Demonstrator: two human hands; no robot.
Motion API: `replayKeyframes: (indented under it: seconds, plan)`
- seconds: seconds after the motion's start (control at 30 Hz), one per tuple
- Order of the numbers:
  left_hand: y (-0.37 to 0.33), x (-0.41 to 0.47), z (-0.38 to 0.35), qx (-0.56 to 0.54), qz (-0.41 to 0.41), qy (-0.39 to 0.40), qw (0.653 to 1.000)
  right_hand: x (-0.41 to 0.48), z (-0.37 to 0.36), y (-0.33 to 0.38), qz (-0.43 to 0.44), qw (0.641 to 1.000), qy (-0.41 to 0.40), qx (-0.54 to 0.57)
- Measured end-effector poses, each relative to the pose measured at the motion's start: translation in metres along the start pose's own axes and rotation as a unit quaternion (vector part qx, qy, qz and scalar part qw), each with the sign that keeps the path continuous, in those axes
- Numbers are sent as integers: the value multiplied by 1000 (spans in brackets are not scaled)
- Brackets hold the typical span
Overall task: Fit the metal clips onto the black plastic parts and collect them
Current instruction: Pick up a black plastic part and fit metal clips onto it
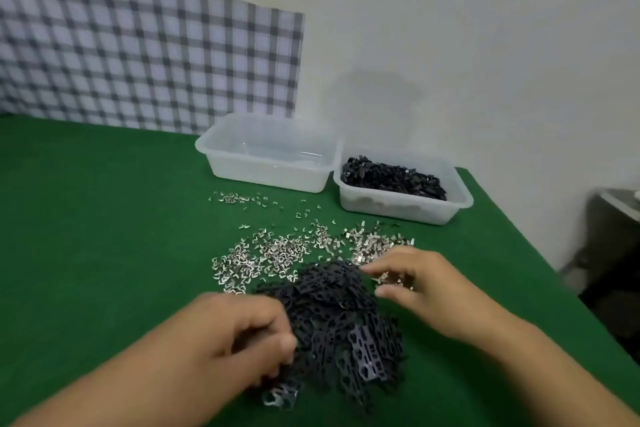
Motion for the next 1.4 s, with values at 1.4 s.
replayKeyframes:
  seconds: [1.4]
  plan:
    - [19,203,-35,-229,-51,-72,969,61,-12,-75,-71,966,-248,-19]
Point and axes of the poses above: each hand's wrist, its own x-axis towards the middle knuckle, its own z-axis out of the back of the hand, y = z × x, the point moved 3 cm from there along x, towards the middle knuckle, and after that the axes turned 10 degrees about z, right-handed, at the moved point
